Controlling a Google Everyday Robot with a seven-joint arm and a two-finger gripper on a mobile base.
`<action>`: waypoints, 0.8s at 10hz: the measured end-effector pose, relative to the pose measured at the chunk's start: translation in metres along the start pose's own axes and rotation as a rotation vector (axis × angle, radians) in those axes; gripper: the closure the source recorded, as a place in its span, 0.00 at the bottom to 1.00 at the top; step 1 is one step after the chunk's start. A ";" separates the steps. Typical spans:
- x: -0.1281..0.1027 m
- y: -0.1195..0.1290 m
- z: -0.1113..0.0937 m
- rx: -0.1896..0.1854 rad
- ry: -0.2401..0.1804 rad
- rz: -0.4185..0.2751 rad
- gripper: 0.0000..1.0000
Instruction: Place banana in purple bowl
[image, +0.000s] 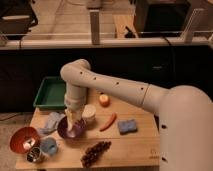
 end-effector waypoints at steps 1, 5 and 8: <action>0.001 0.000 0.001 0.004 -0.002 0.001 0.20; 0.008 0.013 0.003 -0.026 0.007 0.139 0.20; 0.015 0.020 0.008 -0.042 0.001 0.209 0.20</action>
